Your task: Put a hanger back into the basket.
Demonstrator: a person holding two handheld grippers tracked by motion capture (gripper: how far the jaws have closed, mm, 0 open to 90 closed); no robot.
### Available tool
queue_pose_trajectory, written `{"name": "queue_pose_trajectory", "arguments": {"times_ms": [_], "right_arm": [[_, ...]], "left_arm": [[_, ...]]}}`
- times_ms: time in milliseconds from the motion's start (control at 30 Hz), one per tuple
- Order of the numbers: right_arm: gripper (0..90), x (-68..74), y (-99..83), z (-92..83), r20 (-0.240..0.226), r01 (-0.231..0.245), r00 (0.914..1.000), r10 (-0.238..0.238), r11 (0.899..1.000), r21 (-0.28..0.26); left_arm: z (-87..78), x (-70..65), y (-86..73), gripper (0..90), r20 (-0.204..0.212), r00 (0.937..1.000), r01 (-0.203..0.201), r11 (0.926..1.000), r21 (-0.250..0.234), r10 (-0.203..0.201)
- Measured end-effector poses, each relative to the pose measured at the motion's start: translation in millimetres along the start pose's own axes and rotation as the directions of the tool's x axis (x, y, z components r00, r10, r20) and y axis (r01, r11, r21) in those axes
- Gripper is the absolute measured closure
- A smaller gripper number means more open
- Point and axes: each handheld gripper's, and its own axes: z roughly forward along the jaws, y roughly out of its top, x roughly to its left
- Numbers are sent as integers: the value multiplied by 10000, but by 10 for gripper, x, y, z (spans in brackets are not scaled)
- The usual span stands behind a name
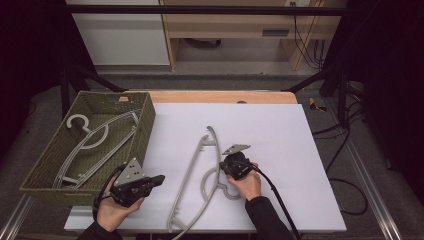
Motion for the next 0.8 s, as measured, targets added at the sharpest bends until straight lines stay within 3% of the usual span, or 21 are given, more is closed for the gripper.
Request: {"name": "queue_pose_trajectory", "arguments": {"times_ms": [133, 200, 267, 367, 433, 600, 700, 733, 800], "right_arm": [[893, -23, 10, -1, 22, -64, 10000, 64, 9999, -97], [844, -26, -9, -94, 132, -93, 9999, 99, 9989, -449], [796, -36, -35, -244, -78, -291, 9996, 285, 9959, -859], [600, -87, -104, -540, -446, -412, 9984, 339, 9836, -1756], [472, -118, -164, -707, -687, -530, 9969, 381, 9717, -2302], [342, -185, -371, -1059, -1070, -544, 9941, 180, 9360, -3479], [294, -211, -484, -1188, -984, -470, 9951, 102, 9242, -3789], [284, -223, -519, -1217, -939, -498, 9955, 153, 9247, -3775], [276, -249, -590, -1262, -945, -603, 9952, 261, 9229, -3804]], "left_arm": [[180, -156, -29, 900, 585, 9974, -457, 9970, 622, 420], [273, -240, -41, 900, 855, 9942, -725, 9937, 854, 652], [392, -348, -57, 900, 1195, 9885, -1066, 9876, 1157, 927], [531, -464, -79, 900, 1622, 9771, -1646, 9720, 1676, 1375], [610, -525, -93, 900, 1807, 9728, -1779, 9671, 1816, 1450], [821, -662, -156, 900, 2221, 9604, -2221, 9434, 2462, 1682], [925, -747, -177, 900, 2241, 9547, -2540, 9282, 2718, 1956], [930, -750, -166, 900, 2225, 9534, -2614, 9259, 2728, 2036], [957, -761, -144, 900, 2322, 9559, -2401, 9335, 2662, 1797]]}}
